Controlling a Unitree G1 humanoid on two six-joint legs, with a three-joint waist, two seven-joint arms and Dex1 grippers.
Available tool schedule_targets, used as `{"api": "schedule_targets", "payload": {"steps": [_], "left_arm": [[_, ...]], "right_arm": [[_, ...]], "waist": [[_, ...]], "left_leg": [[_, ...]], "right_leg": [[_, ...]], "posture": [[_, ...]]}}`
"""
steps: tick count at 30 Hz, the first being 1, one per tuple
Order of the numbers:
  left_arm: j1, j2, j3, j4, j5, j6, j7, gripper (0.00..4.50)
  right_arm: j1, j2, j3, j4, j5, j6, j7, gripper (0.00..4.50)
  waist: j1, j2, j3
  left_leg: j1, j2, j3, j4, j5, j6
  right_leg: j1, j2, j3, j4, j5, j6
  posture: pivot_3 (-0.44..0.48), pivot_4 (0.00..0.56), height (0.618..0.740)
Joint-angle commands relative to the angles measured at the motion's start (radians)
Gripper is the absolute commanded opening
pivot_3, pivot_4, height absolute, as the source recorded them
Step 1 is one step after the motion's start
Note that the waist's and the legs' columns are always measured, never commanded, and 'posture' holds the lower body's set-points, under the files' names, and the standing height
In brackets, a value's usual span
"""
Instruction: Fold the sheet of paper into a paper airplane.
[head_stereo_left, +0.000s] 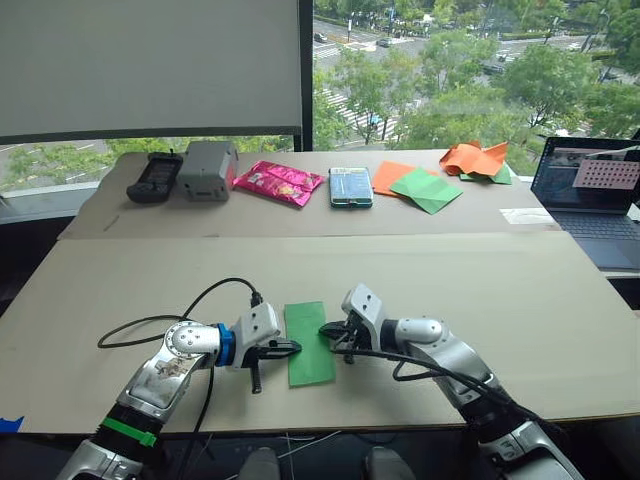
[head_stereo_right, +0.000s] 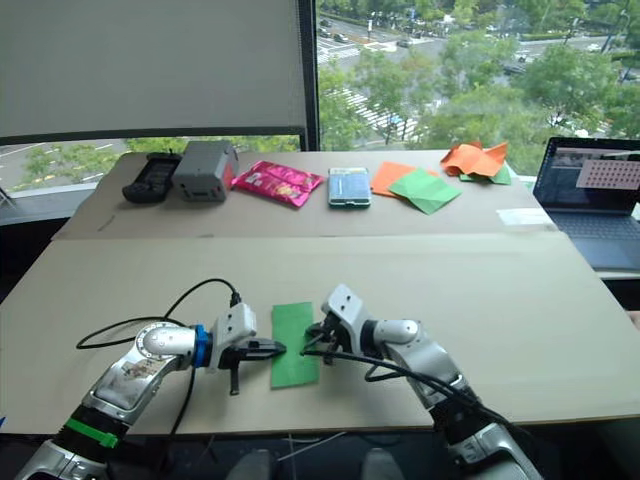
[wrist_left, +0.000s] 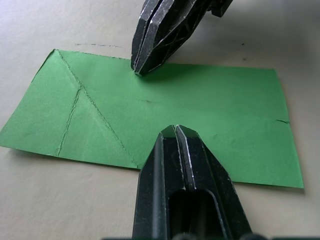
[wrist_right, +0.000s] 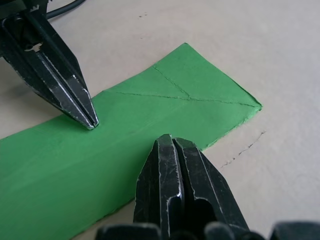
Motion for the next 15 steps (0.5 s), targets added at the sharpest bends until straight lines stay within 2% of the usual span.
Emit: {"api": "schedule_targets", "payload": {"steps": [1, 15], "left_arm": [[0.029, 0.015, -0.021, -0.002, 0.027, 0.012, -0.002, 0.0], [0.054, 0.02, -0.01, -0.037, 0.029, 0.023, 0.013, 0.0]], "right_arm": [[-0.023, 0.008, 0.007, 0.112, -0.046, -0.006, -0.003, 0.03], [-0.177, 0.088, -0.025, 0.409, -0.076, -0.128, 0.019, 0.03]], "waist": [[0.0, 0.0, -0.001], [-0.006, 0.002, -0.002]], "left_leg": [[0.0, 0.0, 0.0, 0.0, 0.0, 0.0], [0.001, 0.0, 0.0, 0.0, 0.0, 0.0]], "right_leg": [[0.0, 0.0, 0.0, 0.0, 0.0, 0.0], [0.001, 0.0, 0.0, 0.001, 0.0, 0.0]], "posture": [[0.0, 0.15, 0.718], [0.0, 0.15, 0.718]]}}
